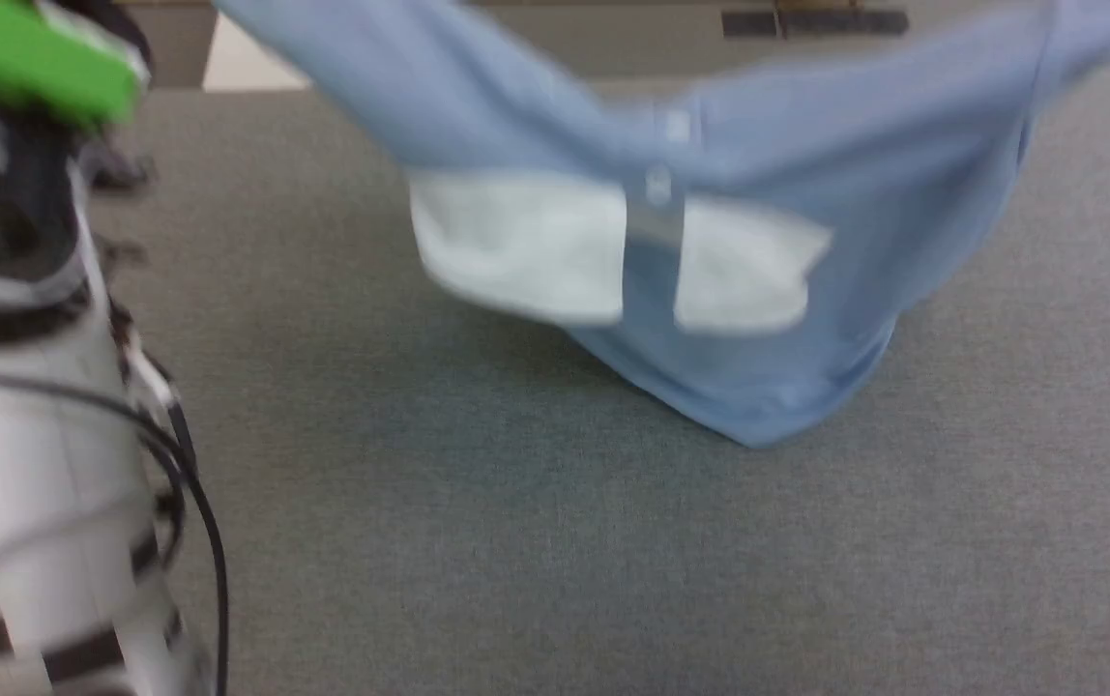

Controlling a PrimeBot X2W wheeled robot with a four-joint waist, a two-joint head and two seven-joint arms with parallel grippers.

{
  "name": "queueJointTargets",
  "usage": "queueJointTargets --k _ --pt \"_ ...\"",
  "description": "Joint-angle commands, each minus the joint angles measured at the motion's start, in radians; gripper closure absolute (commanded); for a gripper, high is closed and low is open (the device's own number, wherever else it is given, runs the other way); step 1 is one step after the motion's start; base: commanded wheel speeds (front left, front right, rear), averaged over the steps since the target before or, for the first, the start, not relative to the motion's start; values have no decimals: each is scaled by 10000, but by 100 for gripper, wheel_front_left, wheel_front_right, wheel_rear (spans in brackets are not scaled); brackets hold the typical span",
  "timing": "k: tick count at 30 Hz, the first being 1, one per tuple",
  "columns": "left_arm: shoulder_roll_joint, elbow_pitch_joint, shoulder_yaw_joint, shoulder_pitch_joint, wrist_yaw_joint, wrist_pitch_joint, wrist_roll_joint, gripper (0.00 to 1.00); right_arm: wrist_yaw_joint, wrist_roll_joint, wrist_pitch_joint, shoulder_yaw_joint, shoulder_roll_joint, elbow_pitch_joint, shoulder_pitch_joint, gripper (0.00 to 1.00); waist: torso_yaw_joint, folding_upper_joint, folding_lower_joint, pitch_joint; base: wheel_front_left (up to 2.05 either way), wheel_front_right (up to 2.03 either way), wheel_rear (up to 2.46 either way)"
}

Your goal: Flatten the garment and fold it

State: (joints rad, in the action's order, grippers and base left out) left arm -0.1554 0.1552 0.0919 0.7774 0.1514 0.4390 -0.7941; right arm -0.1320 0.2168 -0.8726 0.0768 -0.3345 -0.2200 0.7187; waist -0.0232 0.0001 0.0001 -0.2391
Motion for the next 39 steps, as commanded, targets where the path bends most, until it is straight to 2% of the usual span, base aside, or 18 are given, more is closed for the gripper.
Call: queueJointTargets --k 1,9,14,18,23,28,31,36,39 --pt "-130 -427 83 854 138 -26 -9 100 13 -174 111 -248 -58 417 885 100 -242 -1 -1 -1302 0 0 0" --pt "-600 -2688 285 4710 578 -1391 922 100 13 -1483 1827 -1057 9 2811 5461 100 -412 -1 -1 -2782 0 0 0" --pt "-684 -3331 451 6315 421 -2510 1115 100 13 -2218 3601 -1022 401 3950 7600 100 -398 -1 -1 -3103 0 0 0" --pt "-678 -3716 568 6706 212 -3044 1059 100 13 -2359 4364 -796 728 4980 8206 100 -257 -1 -1 -3079 0 0 0" --pt "-861 -4096 417 5642 -196 -3033 1141 100 13 -1836 4511 -750 960 6111 7291 100 -20 -1 -1 -2857 0 0 0" --pt "-1346 -4114 30 3131 -697 -2790 1585 100 13 -888 4285 -1034 850 6720 5075 100 215 -1 -1 -2181 0 0 0" --pt "-1534 -3848 -71 1302 -852 -2600 1719 100 13 -242 4071 -1059 663 6688 3534 100 352 -1 -1 -1655 0 0 0" --pt "-1494 -2985 -22 -2117 -682 -2304 1780 100 13 918 3664 -419 471 5895 635 100 670 -1 -1 -657 0 0 0" --pt "-1368 -2354 162 -4083 -475 -1915 1566 100 13 1270 3460 221 592 5108 -1096 100 787 -1 -1 -166 0 0 0"
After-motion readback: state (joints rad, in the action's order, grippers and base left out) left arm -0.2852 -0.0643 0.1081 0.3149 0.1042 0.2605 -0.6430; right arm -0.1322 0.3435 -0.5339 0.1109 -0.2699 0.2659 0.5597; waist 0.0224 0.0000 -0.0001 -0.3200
